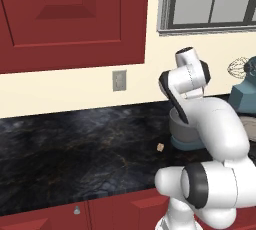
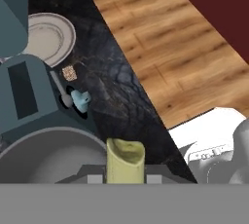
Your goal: Add butter and sugar cubes to the stand mixer bowl and then turn on the stand mixer to begin making frosting.
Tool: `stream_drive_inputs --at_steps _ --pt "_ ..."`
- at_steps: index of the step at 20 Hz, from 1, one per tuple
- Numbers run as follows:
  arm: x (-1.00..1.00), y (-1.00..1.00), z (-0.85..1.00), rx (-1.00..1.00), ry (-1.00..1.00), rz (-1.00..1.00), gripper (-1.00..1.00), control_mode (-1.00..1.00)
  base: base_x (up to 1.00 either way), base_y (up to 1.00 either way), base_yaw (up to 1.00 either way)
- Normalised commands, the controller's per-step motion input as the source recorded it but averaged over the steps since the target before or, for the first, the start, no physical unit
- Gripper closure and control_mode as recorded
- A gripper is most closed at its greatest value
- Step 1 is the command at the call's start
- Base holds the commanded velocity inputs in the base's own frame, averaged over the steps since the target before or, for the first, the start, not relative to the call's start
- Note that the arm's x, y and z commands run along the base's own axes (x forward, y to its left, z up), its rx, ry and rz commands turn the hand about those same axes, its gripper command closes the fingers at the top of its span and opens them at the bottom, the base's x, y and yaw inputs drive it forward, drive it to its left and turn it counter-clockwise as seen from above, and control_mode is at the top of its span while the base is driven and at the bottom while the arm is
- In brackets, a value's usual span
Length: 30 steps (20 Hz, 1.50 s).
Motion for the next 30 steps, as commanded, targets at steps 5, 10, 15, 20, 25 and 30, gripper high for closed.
stream_drive_inputs --at_steps 5,10,15,20,25,30 --pt "0.12 0.0 -0.36 0.02 0.0 0.01 1.0 -1.0 0.0 0.0 0.0" --pt "0.17 -0.03 -0.32 0.02 0.0 0.03 1.0 -1.0 0.0 0.0 0.0" --pt "0.27 -0.09 -0.3 0.02 0.0 0.06 1.0 -1.0 0.0 0.0 0.0" --pt "0.26 -0.05 -0.29 0.01 0.0 0.06 1.0 -1.0 0.0 0.0 0.0" --pt "0.12 0.0 -0.27 0.04 0.0 0.07 1.0 -1.0 0.0 0.0 0.0" --pt "0.0 0.0 -0.21 0.06 -0.03 0.08 -1.0 -1.0 0.0 0.0 0.0"
